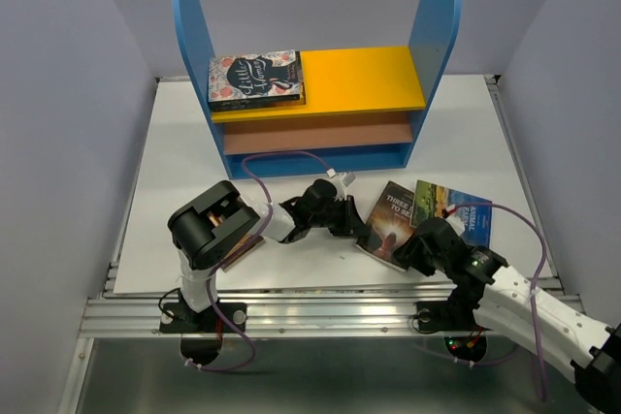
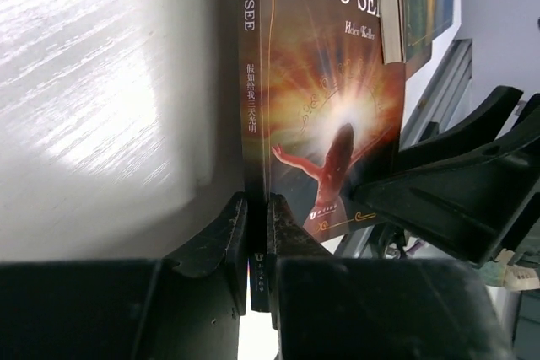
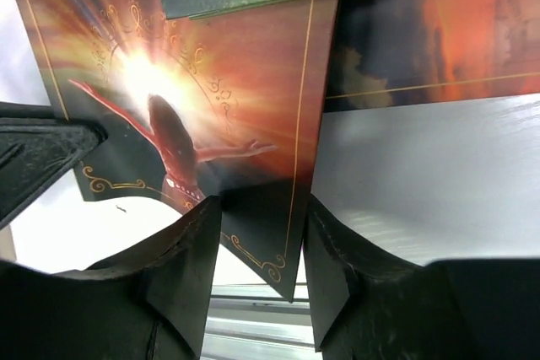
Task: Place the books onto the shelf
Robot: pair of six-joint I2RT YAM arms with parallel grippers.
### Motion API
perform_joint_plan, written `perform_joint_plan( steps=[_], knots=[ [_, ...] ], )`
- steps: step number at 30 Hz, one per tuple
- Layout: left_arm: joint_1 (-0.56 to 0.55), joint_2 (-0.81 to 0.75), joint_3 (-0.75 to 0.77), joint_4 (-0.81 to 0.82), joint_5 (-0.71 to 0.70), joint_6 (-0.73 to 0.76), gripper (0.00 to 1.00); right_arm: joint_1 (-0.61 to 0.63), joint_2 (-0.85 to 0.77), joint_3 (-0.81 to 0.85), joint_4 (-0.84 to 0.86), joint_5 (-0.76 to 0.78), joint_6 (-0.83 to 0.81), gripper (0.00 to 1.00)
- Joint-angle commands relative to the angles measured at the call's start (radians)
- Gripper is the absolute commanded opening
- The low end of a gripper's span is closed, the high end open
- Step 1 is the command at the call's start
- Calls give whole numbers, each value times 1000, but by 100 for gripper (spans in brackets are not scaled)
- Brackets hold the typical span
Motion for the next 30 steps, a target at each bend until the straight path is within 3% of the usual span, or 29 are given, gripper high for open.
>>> perform_joint_plan(
  steps=[1, 3, 8, 11, 14, 25, 30],
  knots=[
    [-37, -21, 14, 134, 90, -34, 0, 5, -50, 23, 142, 5, -15, 25],
    [-38, -44, -20, 197, 90, -64, 0, 5, -53, 23, 143, -9, -32, 27],
    [-40, -189, -92, 272, 53, -96, 0, 5, -24, 38, 137, -30, -66, 55],
    [-41, -287, -133, 258, 22, -104, 0, 5, -6, 55, 128, -33, -81, 98],
    [-43, -398, -150, 203, -44, -94, 0, 5, 0, 73, 103, -35, -92, 100],
    [-66, -896, -65, -286, -439, 91, 0, 5, -119, 130, -78, 115, -96, 100],
    [-71, -993, 58, -386, -521, 153, 0, 5, -144, 142, -90, 139, -98, 100]
  ],
)
